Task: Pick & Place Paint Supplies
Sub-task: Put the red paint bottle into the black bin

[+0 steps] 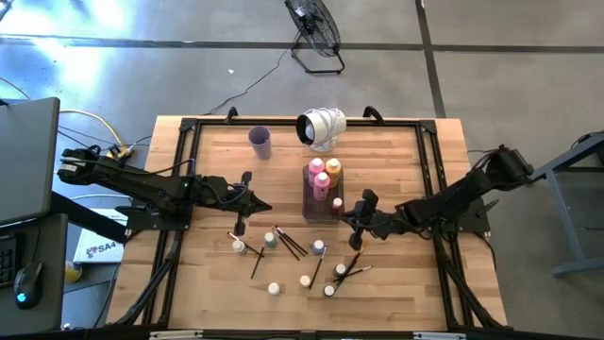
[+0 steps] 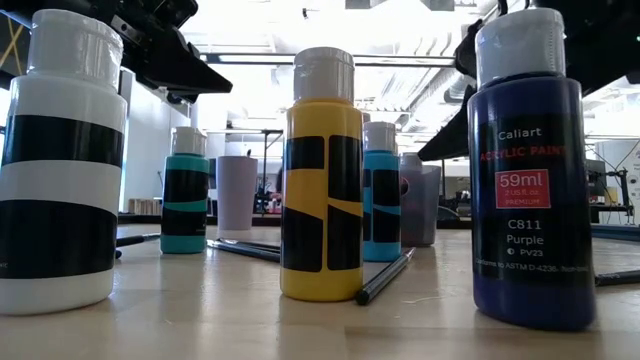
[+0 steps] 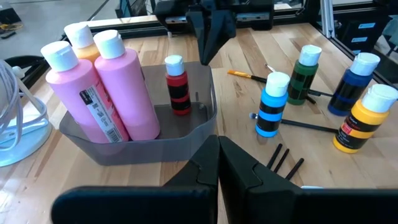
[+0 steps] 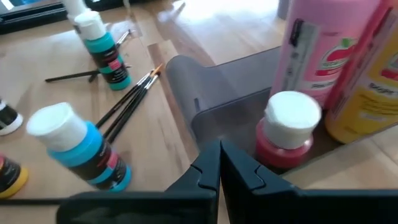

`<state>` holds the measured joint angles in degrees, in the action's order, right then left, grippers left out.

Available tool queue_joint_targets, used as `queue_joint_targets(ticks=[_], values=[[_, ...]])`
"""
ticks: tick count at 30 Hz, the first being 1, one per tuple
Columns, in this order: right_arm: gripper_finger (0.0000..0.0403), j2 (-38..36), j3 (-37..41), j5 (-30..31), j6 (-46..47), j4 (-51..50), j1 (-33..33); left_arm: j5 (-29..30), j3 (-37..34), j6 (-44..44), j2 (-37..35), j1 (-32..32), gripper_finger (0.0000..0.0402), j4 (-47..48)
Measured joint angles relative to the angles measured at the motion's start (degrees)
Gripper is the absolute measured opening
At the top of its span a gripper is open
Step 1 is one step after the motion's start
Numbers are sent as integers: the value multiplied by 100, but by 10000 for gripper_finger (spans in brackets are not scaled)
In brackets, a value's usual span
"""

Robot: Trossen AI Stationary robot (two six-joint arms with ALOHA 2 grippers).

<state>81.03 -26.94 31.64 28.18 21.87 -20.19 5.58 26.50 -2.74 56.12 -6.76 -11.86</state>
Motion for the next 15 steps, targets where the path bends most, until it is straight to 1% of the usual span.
queue_joint_targets(ticks=[15], values=[[2,0,0,160,-100,0,8,2,0,-20,-1,0,0,0]])
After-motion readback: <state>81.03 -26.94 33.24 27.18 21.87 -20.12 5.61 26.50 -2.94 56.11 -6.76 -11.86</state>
